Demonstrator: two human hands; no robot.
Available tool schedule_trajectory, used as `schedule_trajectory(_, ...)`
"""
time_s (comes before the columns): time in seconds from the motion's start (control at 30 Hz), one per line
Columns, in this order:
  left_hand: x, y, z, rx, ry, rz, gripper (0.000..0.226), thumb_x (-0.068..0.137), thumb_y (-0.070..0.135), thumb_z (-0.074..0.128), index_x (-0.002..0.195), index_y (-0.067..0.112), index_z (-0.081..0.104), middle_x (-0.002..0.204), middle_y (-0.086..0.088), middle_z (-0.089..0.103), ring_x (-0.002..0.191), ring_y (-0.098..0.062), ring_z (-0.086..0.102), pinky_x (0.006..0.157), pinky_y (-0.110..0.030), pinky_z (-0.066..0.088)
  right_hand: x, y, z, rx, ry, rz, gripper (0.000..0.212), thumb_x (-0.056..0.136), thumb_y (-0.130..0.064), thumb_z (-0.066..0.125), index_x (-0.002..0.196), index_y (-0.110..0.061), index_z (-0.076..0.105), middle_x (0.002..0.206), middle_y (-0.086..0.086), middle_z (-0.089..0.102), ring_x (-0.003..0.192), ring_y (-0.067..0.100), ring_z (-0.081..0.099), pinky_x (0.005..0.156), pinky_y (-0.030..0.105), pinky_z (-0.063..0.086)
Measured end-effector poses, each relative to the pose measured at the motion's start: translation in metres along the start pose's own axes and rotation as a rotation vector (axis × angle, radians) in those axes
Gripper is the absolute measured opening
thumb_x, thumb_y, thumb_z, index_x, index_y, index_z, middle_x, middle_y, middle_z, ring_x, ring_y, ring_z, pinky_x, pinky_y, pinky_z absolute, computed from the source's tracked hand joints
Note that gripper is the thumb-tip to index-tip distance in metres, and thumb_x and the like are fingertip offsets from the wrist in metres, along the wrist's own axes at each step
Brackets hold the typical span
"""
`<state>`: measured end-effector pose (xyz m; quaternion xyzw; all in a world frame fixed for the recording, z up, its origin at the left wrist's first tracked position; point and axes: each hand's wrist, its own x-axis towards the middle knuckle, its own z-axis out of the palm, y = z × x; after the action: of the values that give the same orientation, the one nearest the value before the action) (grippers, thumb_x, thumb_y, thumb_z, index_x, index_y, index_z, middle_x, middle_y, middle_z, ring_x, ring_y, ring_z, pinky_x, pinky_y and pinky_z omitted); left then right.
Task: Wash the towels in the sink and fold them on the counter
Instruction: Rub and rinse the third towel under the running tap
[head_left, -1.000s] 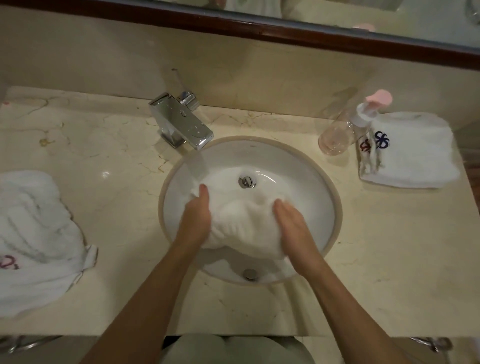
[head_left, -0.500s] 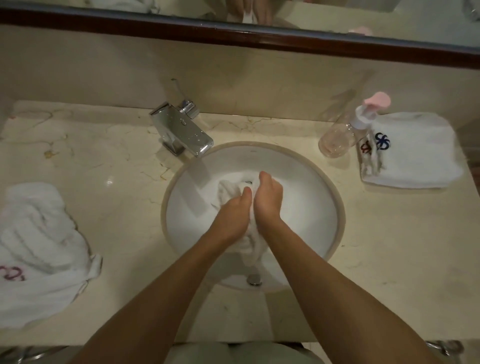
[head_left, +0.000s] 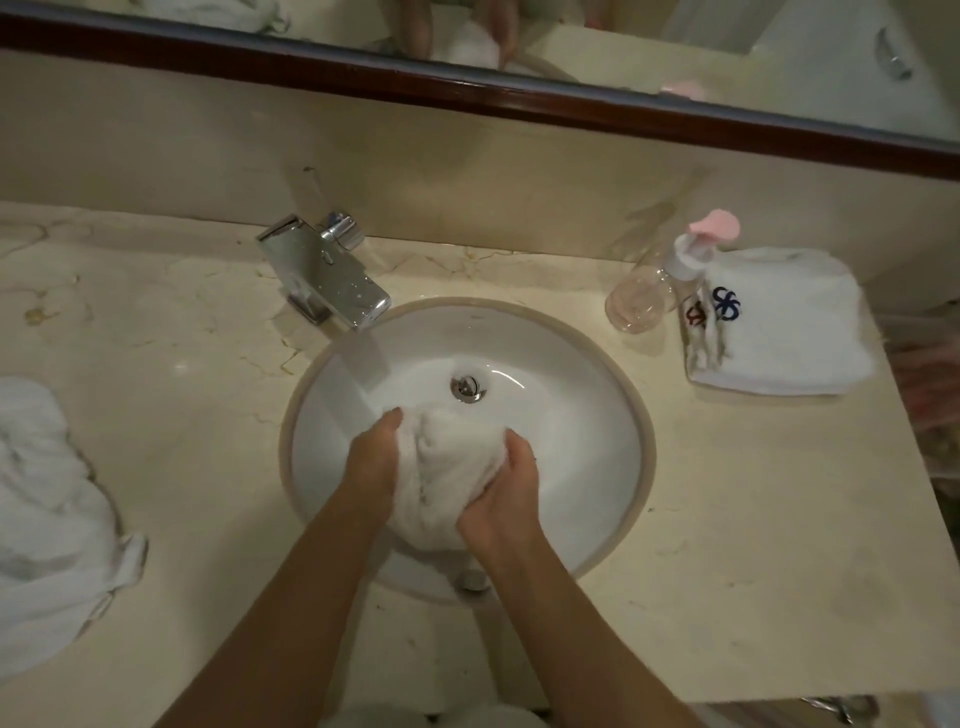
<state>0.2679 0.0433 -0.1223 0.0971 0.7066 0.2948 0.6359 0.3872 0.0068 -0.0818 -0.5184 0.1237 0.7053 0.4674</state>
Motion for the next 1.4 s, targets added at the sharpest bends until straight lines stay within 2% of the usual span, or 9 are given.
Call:
schedule_trajectory(0.1,-0.016,0.008,-0.024,-0.285,-0.129,-0.132,0.037,0.096,0.018,0.043,0.086,0.0,0.075,0.092,-0.017,0.073,0.084,-0.03,0.069,0.081,-0.04,0.051,-0.004,-0.013,-0.032,0.203,-0.041,-0.04,0.053,0.102,-0.043,0.037,0.133,-0.008,0.061,0.131,0.019,0.064,0.125,0.036,0.056,0.109,0.047,0.038)
schedule_trajectory(0.27,-0.038,-0.005,-0.019,-0.381,-0.215,-0.113,0.037,0.089,0.012,0.042,0.079,-0.003,0.075,0.086,-0.023,0.072,0.076,-0.028,0.073,0.074,-0.039,0.053,0.002,-0.03,-0.039,0.029,-0.037,0.038,0.055,0.102,-0.05,0.044,0.123,-0.006,0.068,0.118,0.016,0.071,0.115,0.03,0.065,0.111,0.046,0.042)
schedule_trajectory(0.33,-0.041,-0.014,0.0,-0.294,-0.208,-0.085,0.042,0.101,0.032,0.041,0.113,0.004,0.07,0.113,-0.022,0.07,0.105,-0.032,0.068,0.088,-0.041,0.054,-0.004,-0.011,-0.022,-0.239,-0.049,-0.076,0.047,0.101,-0.045,0.052,0.119,-0.006,0.071,0.113,0.014,0.073,0.108,0.028,0.069,0.098,0.044,0.052)
schedule_trajectory(0.53,-0.081,-0.021,0.039,0.478,-0.077,0.455,0.039,0.107,0.031,0.031,0.089,0.019,0.064,0.089,0.006,0.068,0.08,-0.007,0.062,0.069,-0.024,0.044,0.026,-0.024,0.009,-0.659,0.038,-0.389,0.035,0.102,-0.039,0.051,0.091,-0.008,0.062,0.082,0.004,0.064,0.074,0.016,0.064,0.071,0.033,0.051)
schedule_trajectory(0.67,-0.032,0.0,0.023,0.188,0.111,0.345,0.04,0.101,0.039,0.041,0.11,0.013,0.071,0.109,-0.006,0.072,0.102,-0.022,0.066,0.097,-0.04,0.05,0.006,0.007,0.019,-0.987,-0.114,-0.509,0.032,0.1,-0.03,0.049,0.077,-0.013,0.062,0.078,-0.001,0.065,0.075,0.011,0.059,0.075,0.03,0.049)
schedule_trajectory(0.8,-0.061,-0.005,0.029,0.354,-0.005,0.424,0.038,0.105,0.032,0.036,0.101,0.013,0.069,0.1,-0.007,0.071,0.093,-0.022,0.065,0.086,-0.036,0.051,0.037,-0.01,0.013,-0.88,0.159,-0.537,0.028,0.097,-0.026,0.052,0.078,-0.009,0.063,0.077,0.004,0.067,0.072,0.019,0.059,0.064,0.025,0.047)
schedule_trajectory(1.0,-0.032,0.004,0.019,0.165,0.109,0.223,0.044,0.102,0.041,0.037,0.104,0.011,0.069,0.101,-0.007,0.071,0.098,-0.026,0.066,0.096,-0.045,0.051,0.025,0.02,0.011,-0.908,-0.05,-0.363,0.024,0.098,-0.027,0.056,0.078,-0.014,0.06,0.073,0.002,0.06,0.068,0.012,0.058,0.065,0.03,0.048)
schedule_trajectory(1.23,-0.08,-0.007,0.028,0.366,-0.112,0.37,0.035,0.107,0.031,0.034,0.103,0.016,0.065,0.088,0.001,0.067,0.087,-0.018,0.065,0.071,-0.017,0.047,0.048,-0.024,0.02,-0.796,0.187,-0.277,0.025,0.099,-0.018,0.053,0.074,-0.015,0.052,0.068,0.0,0.054,0.072,0.02,0.055,0.065,0.028,0.045)
schedule_trajectory(1.4,-0.052,0.013,0.035,0.064,0.069,0.17,0.037,0.103,0.034,0.036,0.093,0.012,0.065,0.103,-0.011,0.069,0.097,-0.028,0.064,0.094,-0.044,0.051,0.023,-0.002,0.015,-0.929,0.103,-0.455,0.032,0.088,-0.016,0.053,0.06,-0.021,0.039,0.055,-0.006,0.04,0.053,0.013,0.039,0.051,0.025,0.034)
